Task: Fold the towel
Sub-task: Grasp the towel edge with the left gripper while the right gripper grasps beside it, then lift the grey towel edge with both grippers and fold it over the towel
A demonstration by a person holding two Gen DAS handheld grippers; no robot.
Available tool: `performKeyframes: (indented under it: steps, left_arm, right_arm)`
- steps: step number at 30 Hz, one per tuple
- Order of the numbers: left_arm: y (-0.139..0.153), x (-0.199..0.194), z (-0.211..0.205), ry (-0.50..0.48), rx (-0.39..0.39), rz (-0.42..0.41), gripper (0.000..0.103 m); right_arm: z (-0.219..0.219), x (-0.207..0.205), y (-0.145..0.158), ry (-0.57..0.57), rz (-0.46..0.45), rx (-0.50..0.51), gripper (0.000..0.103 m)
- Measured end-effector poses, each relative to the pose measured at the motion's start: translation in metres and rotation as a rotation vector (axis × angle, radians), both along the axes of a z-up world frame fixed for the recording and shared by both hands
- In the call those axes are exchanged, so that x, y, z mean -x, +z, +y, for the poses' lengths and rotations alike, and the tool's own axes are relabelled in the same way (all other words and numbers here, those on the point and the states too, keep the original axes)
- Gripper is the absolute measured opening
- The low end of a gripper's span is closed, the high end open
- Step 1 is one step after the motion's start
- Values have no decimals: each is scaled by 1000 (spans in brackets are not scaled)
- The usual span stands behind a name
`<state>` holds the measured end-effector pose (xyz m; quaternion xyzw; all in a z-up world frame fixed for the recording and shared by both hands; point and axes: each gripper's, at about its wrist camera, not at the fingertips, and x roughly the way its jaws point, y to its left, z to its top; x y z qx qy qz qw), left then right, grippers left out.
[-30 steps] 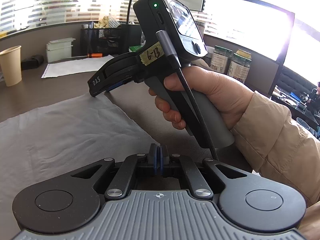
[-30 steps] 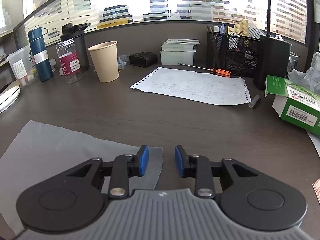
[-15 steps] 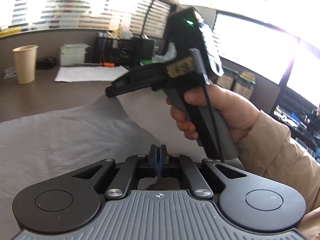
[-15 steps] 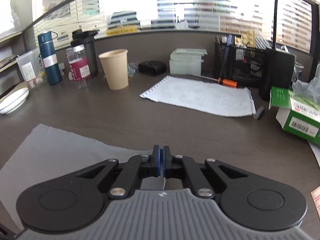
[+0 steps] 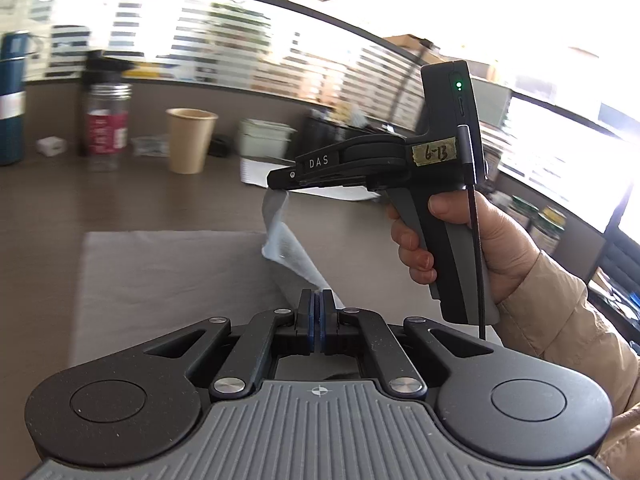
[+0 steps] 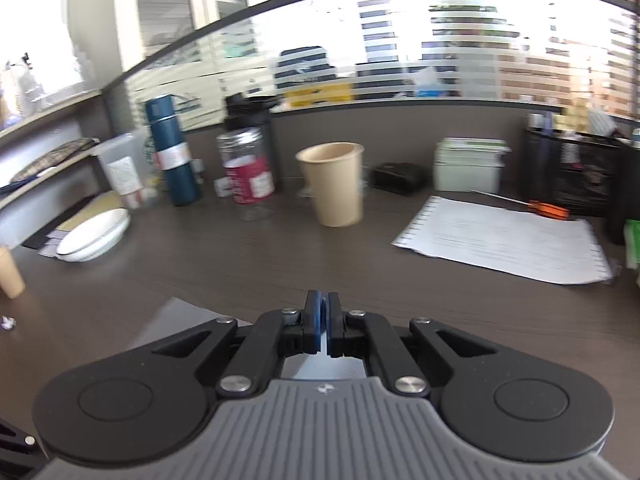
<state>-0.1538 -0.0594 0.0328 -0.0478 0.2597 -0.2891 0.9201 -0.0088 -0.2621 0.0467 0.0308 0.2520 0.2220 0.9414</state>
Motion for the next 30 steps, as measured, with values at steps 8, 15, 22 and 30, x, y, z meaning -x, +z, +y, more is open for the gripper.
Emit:
performKeyframes:
  steps: [8, 15, 22, 30]
  left_arm:
    - [2, 20, 39, 80, 38, 11, 4]
    - [4, 28, 60, 113, 68, 11, 4]
    - [1, 24, 69, 146, 82, 28, 4]
    - [-12, 19, 68, 127, 69, 96, 5]
  right_arm:
    - [61, -10, 5, 81, -5, 14, 3]
    - [94, -15, 6, 115, -5, 30, 3]
    - [112, -20, 3, 139, 2, 51, 3]
    - [116, -19, -10, 212, 109, 89, 11]
